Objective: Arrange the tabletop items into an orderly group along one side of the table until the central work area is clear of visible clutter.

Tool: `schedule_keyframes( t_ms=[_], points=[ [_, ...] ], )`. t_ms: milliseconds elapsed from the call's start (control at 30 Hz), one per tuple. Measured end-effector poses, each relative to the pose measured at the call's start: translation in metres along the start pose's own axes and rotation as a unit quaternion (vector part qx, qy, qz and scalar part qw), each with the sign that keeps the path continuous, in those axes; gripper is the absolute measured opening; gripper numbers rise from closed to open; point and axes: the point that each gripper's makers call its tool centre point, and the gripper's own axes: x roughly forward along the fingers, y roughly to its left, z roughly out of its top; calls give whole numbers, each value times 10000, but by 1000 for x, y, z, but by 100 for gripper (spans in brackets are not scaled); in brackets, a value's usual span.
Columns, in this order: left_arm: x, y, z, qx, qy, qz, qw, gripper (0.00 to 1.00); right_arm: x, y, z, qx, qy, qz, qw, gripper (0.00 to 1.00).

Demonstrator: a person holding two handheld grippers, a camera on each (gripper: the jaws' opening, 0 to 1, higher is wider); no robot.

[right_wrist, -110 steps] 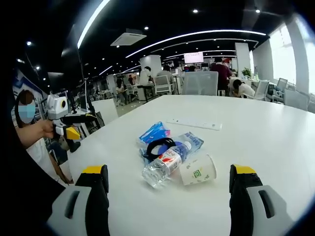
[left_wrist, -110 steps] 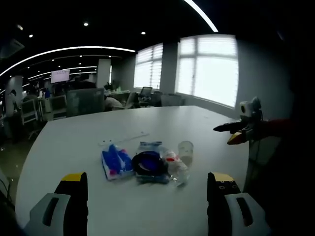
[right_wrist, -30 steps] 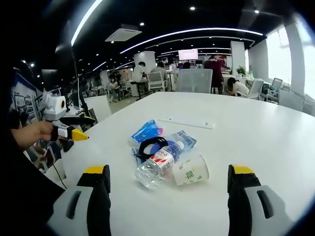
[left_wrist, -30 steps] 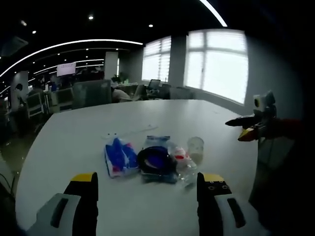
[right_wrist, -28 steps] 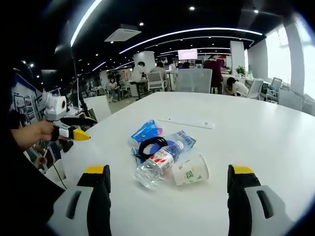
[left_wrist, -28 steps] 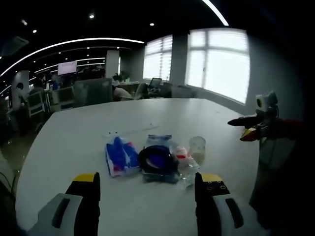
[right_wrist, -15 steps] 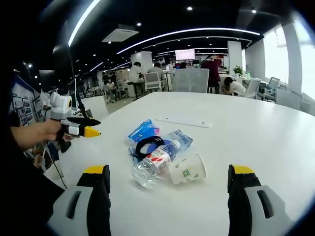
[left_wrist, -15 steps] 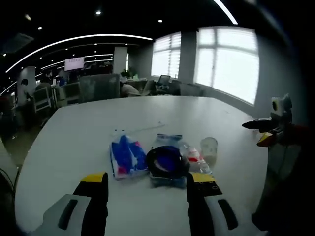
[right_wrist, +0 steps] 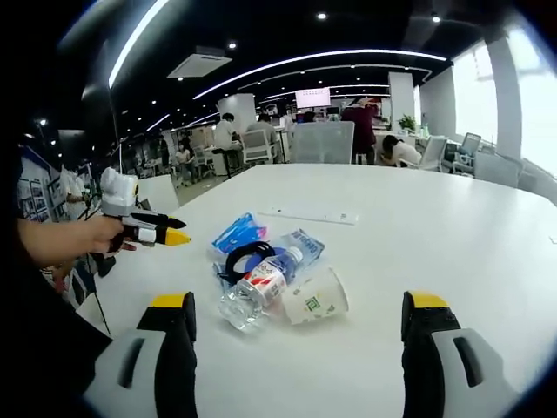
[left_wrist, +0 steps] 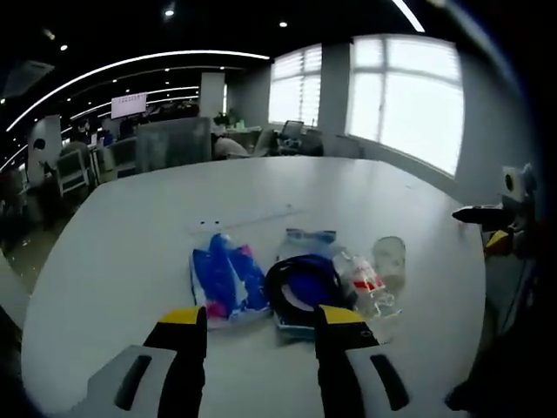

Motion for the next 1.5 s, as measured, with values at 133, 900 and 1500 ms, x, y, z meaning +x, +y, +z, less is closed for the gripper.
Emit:
schedule_keyframes(
  t_ms=[133,900,1500],
  points=[
    [10,1,0,15,61,17,10000,44,1,-2,0,20,3,-32,10000,94],
    [65,14,-19,-26,559,130,9983,29,-1,-8,-7,49,45,-192,9998,92],
    [91,20,-30,58,856,142,9962,16,-2,-5,-17,-12,211,-141,9997,91]
  ],
)
